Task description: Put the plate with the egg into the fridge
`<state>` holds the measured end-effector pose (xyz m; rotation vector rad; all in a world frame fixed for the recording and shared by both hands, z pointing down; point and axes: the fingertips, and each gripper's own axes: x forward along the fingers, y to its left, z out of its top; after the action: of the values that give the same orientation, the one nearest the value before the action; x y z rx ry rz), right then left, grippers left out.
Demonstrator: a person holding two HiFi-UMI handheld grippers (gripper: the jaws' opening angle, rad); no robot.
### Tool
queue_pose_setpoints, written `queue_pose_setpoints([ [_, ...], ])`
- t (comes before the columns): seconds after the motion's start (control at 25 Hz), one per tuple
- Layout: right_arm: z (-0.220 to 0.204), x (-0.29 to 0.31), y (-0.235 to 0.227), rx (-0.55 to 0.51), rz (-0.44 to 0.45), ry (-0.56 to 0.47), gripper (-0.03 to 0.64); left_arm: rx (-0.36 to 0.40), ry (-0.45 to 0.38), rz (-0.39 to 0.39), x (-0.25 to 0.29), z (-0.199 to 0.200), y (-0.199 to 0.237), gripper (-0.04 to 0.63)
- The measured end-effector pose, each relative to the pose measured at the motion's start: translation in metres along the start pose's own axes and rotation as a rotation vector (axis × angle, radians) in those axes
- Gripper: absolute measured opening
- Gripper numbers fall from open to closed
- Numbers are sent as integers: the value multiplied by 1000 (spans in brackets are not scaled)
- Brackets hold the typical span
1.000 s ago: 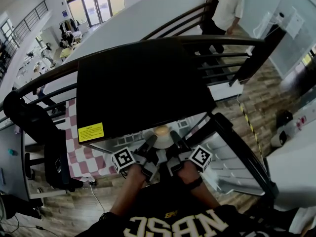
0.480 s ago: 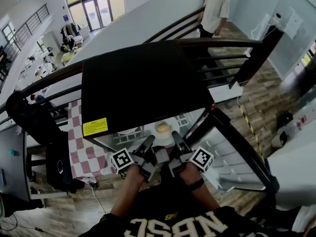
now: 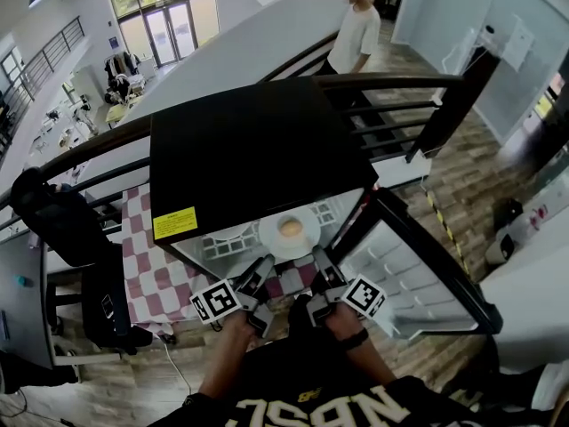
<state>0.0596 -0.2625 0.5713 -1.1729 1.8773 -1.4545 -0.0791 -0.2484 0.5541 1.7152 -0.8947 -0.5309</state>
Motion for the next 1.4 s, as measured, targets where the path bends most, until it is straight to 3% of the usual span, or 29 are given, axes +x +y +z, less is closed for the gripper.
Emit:
queue_pose_setpoints([
  [0.2,-16,-12,5,-33,8,12,245,189,46,16,-12,-10,-2,241],
  [0.32,-11,-15,16,-270,77,17,245,329,77,46,-17,-19,1,241],
  [0.64,-13,-30,30,-741,9,12,244,721,89,112,-20,-27,-9,241],
  [0.88,-25,-25,39,-1078,-49,35,239,880,66,134,-13,-28,-8,239],
  [0.96,-30,-20,36,-1113,-62,57,230,907,58,140,-9,-29,-4,238],
  [1.12,-35,-13,24,-1078,-81,97,202,944,61,152,-2,-32,-2,218],
  [1.4,-38,2,20,-1059,-72,134,121,970,53,191,9,-26,0,125],
])
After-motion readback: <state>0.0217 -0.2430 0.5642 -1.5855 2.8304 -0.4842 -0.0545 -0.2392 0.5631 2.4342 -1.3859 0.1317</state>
